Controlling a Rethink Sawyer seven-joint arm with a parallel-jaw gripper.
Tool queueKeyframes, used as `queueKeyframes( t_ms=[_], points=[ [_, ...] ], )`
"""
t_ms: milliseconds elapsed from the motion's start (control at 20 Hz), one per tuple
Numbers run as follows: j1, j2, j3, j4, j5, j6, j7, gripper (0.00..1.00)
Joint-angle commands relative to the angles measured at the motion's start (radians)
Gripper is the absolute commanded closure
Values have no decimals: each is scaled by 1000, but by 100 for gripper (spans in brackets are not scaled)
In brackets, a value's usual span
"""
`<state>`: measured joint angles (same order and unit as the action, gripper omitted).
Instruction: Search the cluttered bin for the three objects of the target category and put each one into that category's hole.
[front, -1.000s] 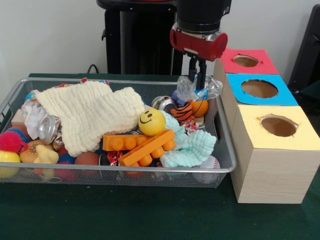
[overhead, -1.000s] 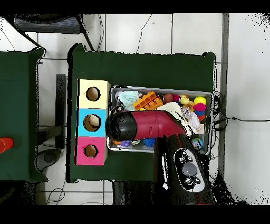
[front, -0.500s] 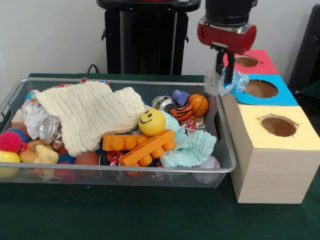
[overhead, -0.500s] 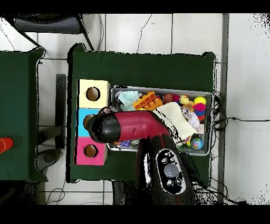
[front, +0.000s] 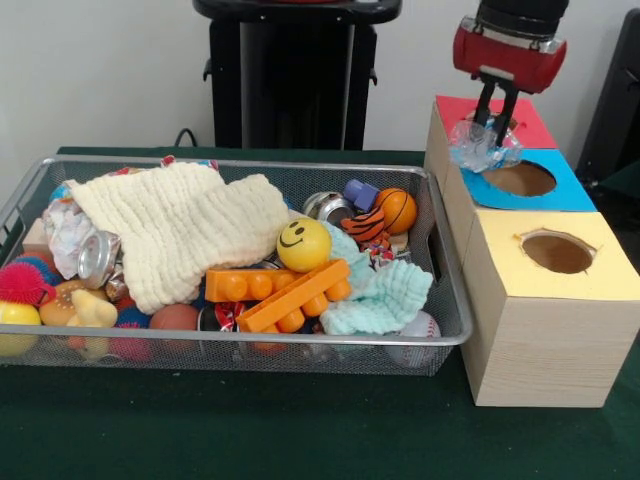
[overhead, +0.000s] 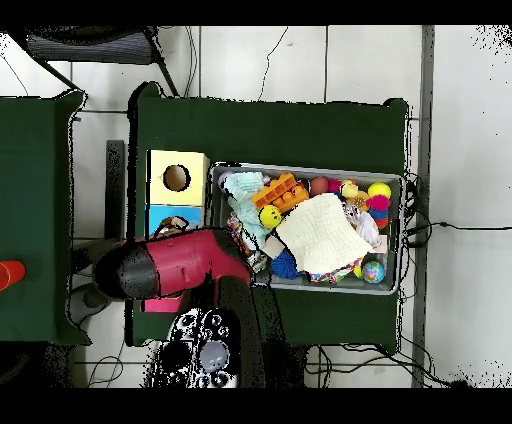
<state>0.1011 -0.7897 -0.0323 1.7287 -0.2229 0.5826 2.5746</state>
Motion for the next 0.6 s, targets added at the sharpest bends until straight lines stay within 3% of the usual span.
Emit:
queueKeyframes(
  t_ms=[50, 400, 600],
  points=[
    [177, 72, -290, -118, -72, -40, 415, 100],
    [342, 179, -473, -187, 16, -69, 551, 100],
    [437, 191, -563, -165, 46, -110, 637, 100]
  ],
)
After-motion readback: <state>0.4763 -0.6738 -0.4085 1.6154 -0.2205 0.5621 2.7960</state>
